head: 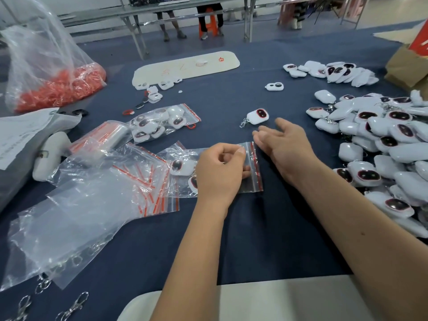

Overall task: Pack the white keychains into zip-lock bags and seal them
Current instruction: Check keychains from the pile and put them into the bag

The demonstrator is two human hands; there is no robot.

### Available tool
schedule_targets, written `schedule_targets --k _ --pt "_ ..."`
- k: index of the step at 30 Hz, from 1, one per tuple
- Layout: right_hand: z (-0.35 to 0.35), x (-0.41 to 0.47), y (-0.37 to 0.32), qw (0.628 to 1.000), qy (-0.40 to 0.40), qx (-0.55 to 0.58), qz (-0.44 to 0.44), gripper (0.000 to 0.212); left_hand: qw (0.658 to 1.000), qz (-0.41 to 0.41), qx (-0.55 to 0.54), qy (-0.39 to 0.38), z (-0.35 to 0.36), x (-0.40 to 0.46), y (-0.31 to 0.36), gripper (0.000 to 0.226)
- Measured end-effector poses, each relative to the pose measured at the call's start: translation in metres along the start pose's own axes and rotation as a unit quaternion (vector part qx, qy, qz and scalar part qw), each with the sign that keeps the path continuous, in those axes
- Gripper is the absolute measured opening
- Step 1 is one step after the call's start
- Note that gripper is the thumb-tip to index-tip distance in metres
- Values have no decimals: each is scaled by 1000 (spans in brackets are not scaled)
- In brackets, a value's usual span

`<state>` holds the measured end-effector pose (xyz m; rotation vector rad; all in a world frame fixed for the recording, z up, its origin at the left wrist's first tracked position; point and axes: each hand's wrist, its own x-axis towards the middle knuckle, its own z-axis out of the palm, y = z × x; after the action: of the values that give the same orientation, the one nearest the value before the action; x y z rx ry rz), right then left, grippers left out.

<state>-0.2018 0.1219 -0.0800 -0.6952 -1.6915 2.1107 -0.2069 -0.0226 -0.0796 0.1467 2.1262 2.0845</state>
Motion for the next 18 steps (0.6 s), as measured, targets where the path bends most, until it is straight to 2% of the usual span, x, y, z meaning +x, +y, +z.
schedule_targets --k 2,4,5,7,9,10,12,14,16,18 --pt "-6 -7 3 996 21 -82 -34 71 1000 9 19 0 -1 1 -1 9" --pt "-12 -18 3 972 81 -192 -107 46 998 27 48 -4 -1 1 -2 8" --pt "-16 -25 2 942 118 -275 -150 35 997 40 66 -6 0 0 -2 9" --pt "-25 -38 1 854 196 -435 -209 25 993 68 99 -15 1 -1 -3 11" --pt "-33 -48 -3 765 261 -551 -208 28 990 82 112 -29 4 -4 -2 11" --pt "-38 -51 -4 738 271 -592 -179 34 989 83 114 -40 6 -6 -2 10" --pt "-47 -55 -8 712 256 -648 -90 44 986 84 125 -68 9 -8 -3 9" --pt "-52 -55 -8 691 238 -682 -31 43 981 86 141 -99 12 -11 -3 8" --pt "-52 -56 -5 682 235 -691 -34 40 978 85 147 -123 16 -13 -3 9" --pt "-50 -57 -1 696 230 -675 -85 38 976 77 151 -137 18 -15 -3 9"
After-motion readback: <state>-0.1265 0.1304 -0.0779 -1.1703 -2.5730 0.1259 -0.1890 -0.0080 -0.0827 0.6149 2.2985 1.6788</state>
